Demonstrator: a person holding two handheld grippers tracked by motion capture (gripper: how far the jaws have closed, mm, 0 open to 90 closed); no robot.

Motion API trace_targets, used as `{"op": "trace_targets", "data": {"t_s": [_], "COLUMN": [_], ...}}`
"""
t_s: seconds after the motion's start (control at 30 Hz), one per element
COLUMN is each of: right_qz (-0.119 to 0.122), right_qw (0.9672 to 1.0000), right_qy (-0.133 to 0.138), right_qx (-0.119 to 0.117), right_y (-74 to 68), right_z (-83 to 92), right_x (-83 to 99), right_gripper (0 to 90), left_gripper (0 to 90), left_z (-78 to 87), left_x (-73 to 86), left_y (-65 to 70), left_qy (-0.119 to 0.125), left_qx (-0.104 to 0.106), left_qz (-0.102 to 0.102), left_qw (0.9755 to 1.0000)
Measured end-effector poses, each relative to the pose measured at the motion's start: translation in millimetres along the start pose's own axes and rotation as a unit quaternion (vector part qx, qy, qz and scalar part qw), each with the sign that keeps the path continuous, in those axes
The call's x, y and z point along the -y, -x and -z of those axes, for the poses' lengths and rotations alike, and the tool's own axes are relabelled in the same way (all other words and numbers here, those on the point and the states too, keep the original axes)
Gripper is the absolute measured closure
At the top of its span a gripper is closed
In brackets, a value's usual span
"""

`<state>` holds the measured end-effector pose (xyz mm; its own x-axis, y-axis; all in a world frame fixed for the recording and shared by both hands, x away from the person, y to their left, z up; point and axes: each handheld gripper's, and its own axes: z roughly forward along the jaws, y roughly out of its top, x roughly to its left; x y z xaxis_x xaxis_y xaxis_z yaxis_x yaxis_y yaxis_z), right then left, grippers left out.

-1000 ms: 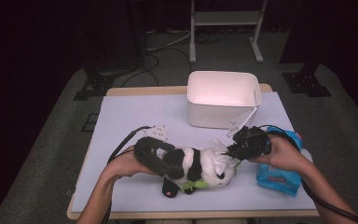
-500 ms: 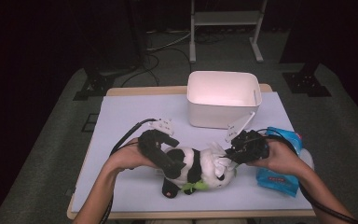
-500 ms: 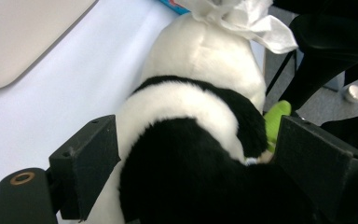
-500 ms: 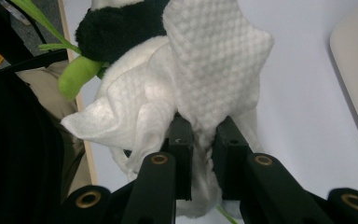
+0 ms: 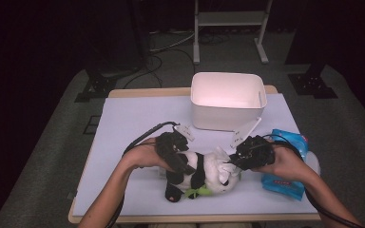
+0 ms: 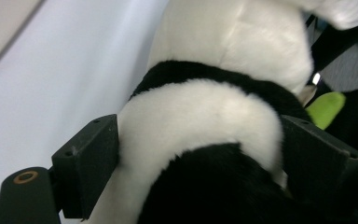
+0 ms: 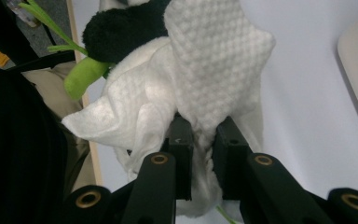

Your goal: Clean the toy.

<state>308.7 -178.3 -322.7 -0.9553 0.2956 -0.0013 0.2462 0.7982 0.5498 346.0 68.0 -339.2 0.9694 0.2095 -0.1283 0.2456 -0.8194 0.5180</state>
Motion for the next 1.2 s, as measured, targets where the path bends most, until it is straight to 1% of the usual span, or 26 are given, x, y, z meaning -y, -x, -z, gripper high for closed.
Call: {"op": "trace_targets", "data": {"t_s": [0.07,0.13,0.17,0.2,0.23,0.3,0.33,0.4,0.47,0.53,0.67,0.7,0.73,0.83,0.9,0.93,0.97,1.0,1.03,1.1,1.13,1.17,1.2], "right_qz": [0.001,-0.001,-0.003,-0.003,-0.002,-0.006,-0.007,-0.009,-0.016,-0.016,-0.024,-0.029,-0.029,-0.036,-0.040,-0.043,-0.047,-0.047,-0.046,-0.043,-0.042,-0.038,-0.038], "right_qw": [1.0000,1.0000,1.0000,1.0000,1.0000,0.9999,0.9999,0.9999,0.9997,0.9997,0.9994,0.9992,0.9992,0.9987,0.9985,0.9985,0.9986,0.9986,0.9988,0.9991,0.9991,0.9993,0.9993], "right_qy": [0.001,0.003,0.005,0.005,0.005,0.009,0.011,0.013,0.017,0.018,0.022,0.024,0.024,0.028,0.029,0.027,0.017,0.017,0.009,-0.001,0.000,0.001,0.001], "right_qx": [0.000,-0.002,-0.002,-0.002,-0.002,0.000,0.001,0.004,0.002,0.005,0.014,0.017,0.017,0.023,0.023,0.023,0.018,0.018,0.014,0.003,-0.001,-0.005,-0.005], "right_y": [-0.8,-1.0,-0.6,-0.6,0.4,1.9,3.0,5.8,9.9,12.0,19.0,23.4,23.4,30.5,35.8,37.5,41.8,41.8,42.3,40.9,39.6,38.0,38.0], "right_z": [-0.5,-0.7,-0.7,-0.7,-0.5,0.1,0.8,2.5,5.6,7.4,12.3,14.5,14.5,18.2,19.5,19.2,13.8,13.8,9.2,1.3,-0.5,0.0,0.0], "right_x": [0.7,2.1,3.6,3.6,4.3,5.2,5.5,5.9,6.5,6.6,6.2,6.0,6.0,4.9,4.0,3.8,4.0,4.0,4.5,5.5,5.4,3.1,3.1], "right_gripper": [78.8,78.8,78.7,78.7,78.6,78.5,78.5,78.6,78.5,78.5,78.6,78.6,78.6,78.6,78.6,78.6,78.6,78.6,78.6,78.6,78.6,78.6,78.6], "left_gripper": [12.5,12.3,18.1,22.9,22.9,32.5,35.9,39.1,41.9,42.0,42.5,42.6,42.6,42.7,42.6,42.4,41.6,40.7,40.7,38.3,37.0,36.6,36.3], "left_z": [-3.8,-6.2,-5.9,-5.9,-5.3,-2.4,-1.4,0.8,3.0,5.8,13.7,16.9,16.9,19.9,19.1,17.0,10.4,10.4,6.5,1.8,2.0,2.3,2.3], "left_x": [-1.8,-3.1,-4.3,-4.3,-4.6,-5.5,-5.8,-6.5,-8.0,-11.0,-20.6,-24.8,-24.8,-31.0,-32.5,-32.1,-28.4,-28.4,-25.1,-17.6,-13.9,-7.4,-7.4], "left_y": [-1.3,-2.3,-2.8,-2.8,-3.5,-4.3,-4.6,-5.9,-6.6,-8.5,-10.3,-12.0,-12.0,-19.3,-23.3,-26.2,-29.8,-29.8,-30.3,-29.8,-29.3,-26.0,-26.0], "left_qy": [-0.003,-0.005,-0.006,-0.006,-0.007,-0.005,-0.004,0.001,0.009,0.013,0.020,0.022,0.022,0.031,0.035,0.035,0.032,0.032,0.032,0.042,0.044,0.058,0.058], "left_qx": [0.006,0.012,0.017,0.017,0.018,0.016,0.014,0.013,0.009,-0.001,-0.027,-0.038,-0.038,-0.050,-0.055,-0.055,-0.050,-0.050,-0.046,-0.043,-0.043,-0.046,-0.046], "left_qz": [0.000,-0.005,-0.009,-0.009,-0.012,-0.013,-0.014,-0.017,-0.021,-0.023,-0.038,-0.045,-0.045,-0.054,-0.065,-0.063,-0.064,-0.064,-0.064,-0.058,-0.060,-0.054,-0.054], "left_qw": [1.0000,0.9999,0.9998,0.9998,0.9997,0.9998,0.9998,0.9998,0.9997,0.9996,0.9987,0.9980,0.9980,0.9968,0.9958,0.9959,0.9962,0.9962,0.9964,0.9965,0.9963,0.9958,0.9958]}}
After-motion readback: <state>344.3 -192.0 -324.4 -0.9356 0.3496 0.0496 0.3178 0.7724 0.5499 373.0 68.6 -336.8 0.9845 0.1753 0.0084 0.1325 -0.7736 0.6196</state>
